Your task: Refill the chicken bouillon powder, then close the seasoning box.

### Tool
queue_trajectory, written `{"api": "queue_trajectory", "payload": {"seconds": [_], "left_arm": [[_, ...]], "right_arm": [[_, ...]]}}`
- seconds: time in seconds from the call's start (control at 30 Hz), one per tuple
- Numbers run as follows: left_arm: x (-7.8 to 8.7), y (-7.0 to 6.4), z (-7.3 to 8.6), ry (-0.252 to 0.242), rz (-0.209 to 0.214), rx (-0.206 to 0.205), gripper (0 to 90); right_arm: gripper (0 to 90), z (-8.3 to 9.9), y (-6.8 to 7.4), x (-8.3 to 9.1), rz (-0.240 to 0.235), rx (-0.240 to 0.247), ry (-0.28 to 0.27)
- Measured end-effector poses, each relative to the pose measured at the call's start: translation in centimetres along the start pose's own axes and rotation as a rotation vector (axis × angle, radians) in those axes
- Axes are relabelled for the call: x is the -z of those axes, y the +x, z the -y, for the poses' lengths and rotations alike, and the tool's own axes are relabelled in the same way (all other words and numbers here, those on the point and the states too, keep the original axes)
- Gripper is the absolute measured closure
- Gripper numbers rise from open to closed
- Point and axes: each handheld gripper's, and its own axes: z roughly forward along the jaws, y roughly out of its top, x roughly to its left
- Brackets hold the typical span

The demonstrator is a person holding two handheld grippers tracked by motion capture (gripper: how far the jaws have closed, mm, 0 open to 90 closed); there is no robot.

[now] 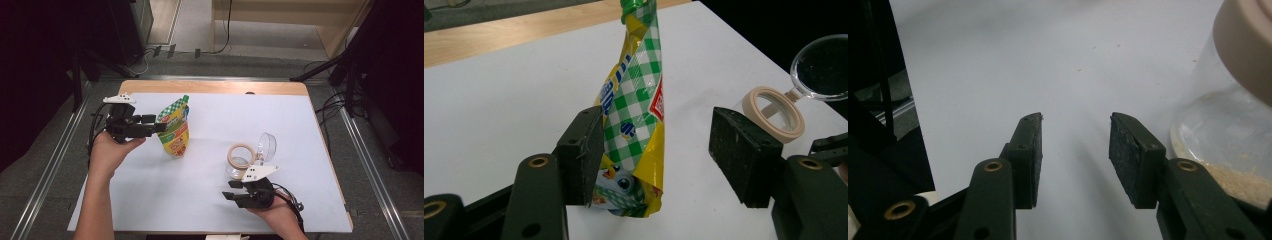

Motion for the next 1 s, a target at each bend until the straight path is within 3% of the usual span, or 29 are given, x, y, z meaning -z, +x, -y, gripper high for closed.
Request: {"api": "queue_trajectory", "payload": {"seconds": [0.33, 0.53, 0.73, 0.9, 0.93, 1.0], "left_arm": [[-2.6, 0.1, 0.7, 0.026, 0.003, 0.007, 41.1], [-3.7, 0.1, 1.1, 0.03, -0.013, 0.005, 47.7], [-4.6, 0.1, 1.5, 0.037, -0.023, 0.007, 57.7], [-5.5, 0.4, 1.9, 0.064, -0.007, 0.044, 67.0], [-5.5, 0.3, 2.0, 0.058, -0.002, 0.041, 73.5], [-5.5, 0.0, 1.9, 0.057, -0.023, 0.018, 75.9]], "right_arm": [[58.2, 0.0, 0.1, -0.3, -0.001, 0.004, 0.007], [58.2, 0.0, 0.0, -0.3, 0.001, 0.0, 0.008], [58.2, 0.0, 0.0, -0.4, 0.004, 0.002, 0.008], [58.0, 0.0, 0.0, -0.6, 0.0, 0.006, 0.01], [57.7, 0.0, 0.0, -0.6, 0.0, 0.007, 0.013], [57.6, 0.0, 0.0, -0.7, -0.001, 0.007, 0.012]]}}
